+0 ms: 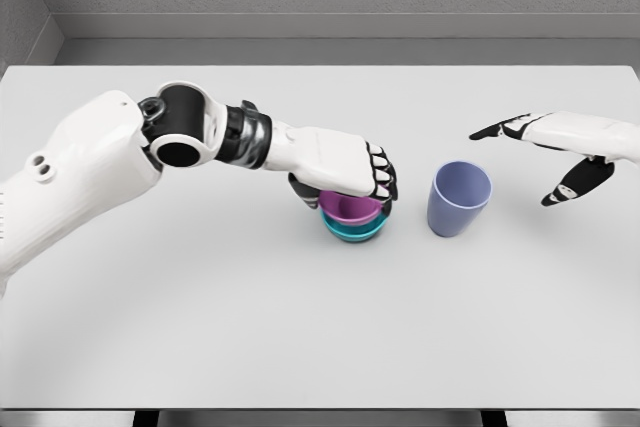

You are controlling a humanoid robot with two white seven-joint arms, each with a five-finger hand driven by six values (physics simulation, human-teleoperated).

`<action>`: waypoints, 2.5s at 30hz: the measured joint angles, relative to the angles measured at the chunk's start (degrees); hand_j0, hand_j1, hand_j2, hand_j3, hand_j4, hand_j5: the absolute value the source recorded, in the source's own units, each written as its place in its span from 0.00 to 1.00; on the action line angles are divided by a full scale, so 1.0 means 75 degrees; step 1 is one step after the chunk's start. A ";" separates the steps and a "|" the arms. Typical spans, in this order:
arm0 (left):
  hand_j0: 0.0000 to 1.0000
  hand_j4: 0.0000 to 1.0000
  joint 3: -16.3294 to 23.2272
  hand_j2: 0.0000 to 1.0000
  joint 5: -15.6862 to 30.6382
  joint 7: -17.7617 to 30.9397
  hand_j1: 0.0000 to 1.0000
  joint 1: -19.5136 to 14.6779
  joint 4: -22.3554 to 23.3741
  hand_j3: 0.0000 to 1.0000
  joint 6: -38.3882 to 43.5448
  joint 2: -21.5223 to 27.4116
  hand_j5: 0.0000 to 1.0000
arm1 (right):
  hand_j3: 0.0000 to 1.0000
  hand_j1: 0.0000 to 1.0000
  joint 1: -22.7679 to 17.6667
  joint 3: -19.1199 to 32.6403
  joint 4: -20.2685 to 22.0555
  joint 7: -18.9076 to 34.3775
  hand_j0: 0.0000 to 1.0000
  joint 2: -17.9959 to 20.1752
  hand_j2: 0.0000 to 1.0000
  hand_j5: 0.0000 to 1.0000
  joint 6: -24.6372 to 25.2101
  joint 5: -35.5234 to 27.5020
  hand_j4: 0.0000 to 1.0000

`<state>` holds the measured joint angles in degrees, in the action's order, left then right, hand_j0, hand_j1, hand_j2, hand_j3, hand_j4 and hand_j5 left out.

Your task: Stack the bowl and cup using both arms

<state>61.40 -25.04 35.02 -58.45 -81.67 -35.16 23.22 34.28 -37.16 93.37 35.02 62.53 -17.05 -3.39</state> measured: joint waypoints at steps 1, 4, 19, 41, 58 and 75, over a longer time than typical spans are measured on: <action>0.74 0.74 0.0000 0.74 -0.0002 0.0000 0.74 0.0012 0.0024 0.74 0.0000 -0.0014 0.74 | 1.00 1.00 0.0000 -0.0002 -0.0002 0.0000 1.00 -0.0021 1.00 1.00 0.0003 0.0004 1.00; 0.77 0.77 0.0001 0.77 -0.0005 0.0000 0.77 0.0012 0.0062 0.77 0.0000 -0.0032 0.77 | 1.00 1.00 0.0000 -0.0058 -0.0005 0.0000 1.00 -0.0068 1.00 1.00 0.0015 0.0011 1.00; 1.00 1.00 -0.0006 1.00 -0.0025 0.0001 1.00 0.0000 0.0064 1.00 0.0002 -0.0035 1.00 | 1.00 1.00 0.0023 -0.0099 -0.0007 0.0000 1.00 -0.0092 1.00 1.00 0.0025 0.0016 1.00; 1.00 1.00 -0.1490 1.00 0.1377 0.0002 1.00 0.0937 -0.2107 1.00 -0.0004 0.2870 1.00 | 1.00 1.00 0.0059 -0.0204 0.0392 0.0000 1.00 -0.0294 1.00 1.00 0.0023 0.0133 1.00; 1.00 1.00 -0.6282 1.00 0.1797 -0.1527 1.00 0.5719 -0.1120 1.00 -0.0002 0.3468 1.00 | 1.00 1.00 0.0176 -0.0438 0.0547 0.0000 1.00 -0.0572 1.00 1.00 0.0046 0.0379 1.00; 1.00 1.00 -0.7404 1.00 0.1816 -0.1547 1.00 0.6434 0.0375 1.00 0.0005 0.2256 1.00 | 1.00 1.00 0.0199 -0.0623 0.0545 0.0000 1.00 -0.0810 1.00 1.00 0.0037 0.0463 1.00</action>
<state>5.87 -11.42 23.42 -10.20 -78.86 -35.13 40.15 35.77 -41.83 97.46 35.02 56.46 -16.77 0.08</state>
